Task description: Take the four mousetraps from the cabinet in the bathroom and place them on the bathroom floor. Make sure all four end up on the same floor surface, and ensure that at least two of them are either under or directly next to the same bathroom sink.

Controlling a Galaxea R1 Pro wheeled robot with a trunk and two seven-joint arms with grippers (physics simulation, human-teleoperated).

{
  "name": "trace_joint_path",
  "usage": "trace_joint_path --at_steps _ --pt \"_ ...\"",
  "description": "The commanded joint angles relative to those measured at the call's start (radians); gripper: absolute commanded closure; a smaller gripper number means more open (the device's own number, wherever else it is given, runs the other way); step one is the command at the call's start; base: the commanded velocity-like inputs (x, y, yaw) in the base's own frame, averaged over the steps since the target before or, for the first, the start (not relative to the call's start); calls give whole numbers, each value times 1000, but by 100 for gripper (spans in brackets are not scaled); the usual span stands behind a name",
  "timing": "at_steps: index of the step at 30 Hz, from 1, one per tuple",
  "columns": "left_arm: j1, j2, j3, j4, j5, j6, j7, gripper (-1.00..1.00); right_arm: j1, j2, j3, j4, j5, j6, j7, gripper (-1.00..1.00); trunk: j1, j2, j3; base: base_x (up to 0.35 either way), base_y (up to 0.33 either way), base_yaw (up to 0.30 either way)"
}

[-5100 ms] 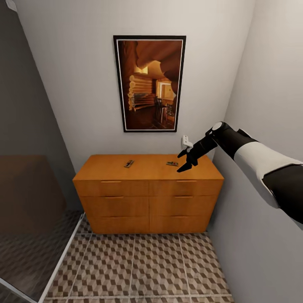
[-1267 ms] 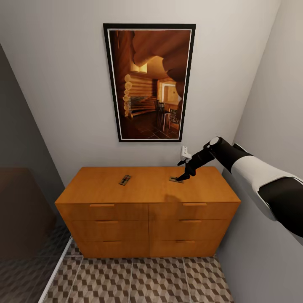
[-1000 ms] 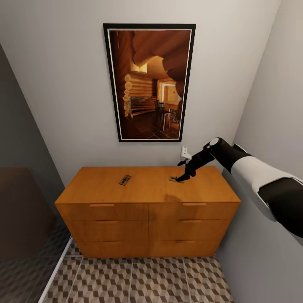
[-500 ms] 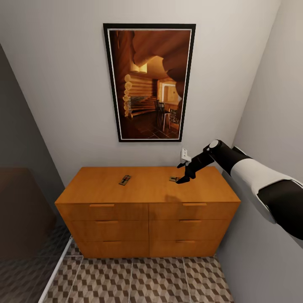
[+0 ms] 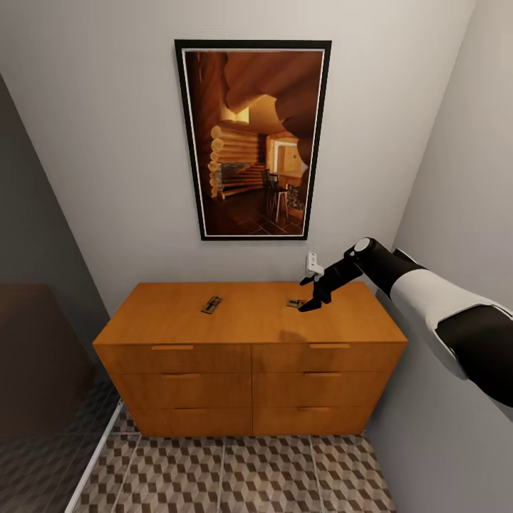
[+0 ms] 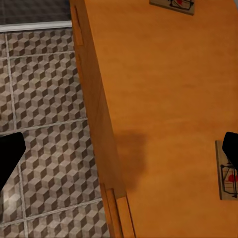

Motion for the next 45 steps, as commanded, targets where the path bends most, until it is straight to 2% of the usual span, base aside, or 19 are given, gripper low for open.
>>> trace_joint_path --at_steps 1,10,19,24,26,29,37,45 --pt "-2 -1 -9 4 7 -5 1 -100 0 0 -6 -2 10 4 5 -100 1 -2 -2 0 0 0" --pt "-2 -1 -9 4 7 -5 1 -100 3 0 -6 -2 10 4 3 -100 1 -2 -2 34 0 0" --pt "-2 -1 -9 4 7 -5 1 -100 10 0 -6 -2 9 4 -15 -100 1 -2 -2 275 0 0" --pt "27 -1 -9 2 9 -6 5 -100 -18 8 -7 -4 18 -2 -22 -100 1 -2 -2 7 17 0" --pt "31 -2 -9 2 9 -5 5 -100 -9 10 -8 -4 18 -2 -23 -100 1 -2 -2 3 8 0" --pt "45 -13 -9 1 9 -3 3 -100 -26 19 -8 -3 16 -15 -35 -100 1 -2 -2 1 3 0" --pt "52 -24 -9 0 9 -2 3 -100 -72 18 -8 18 13 -60 -75 -100 1 -2 -2 0 0 0" --pt "52 -26 -9 0 9 -2 3 -100 -75 20 -8 63 13 -84 -107 -100 1 -2 -2 0 0 0"
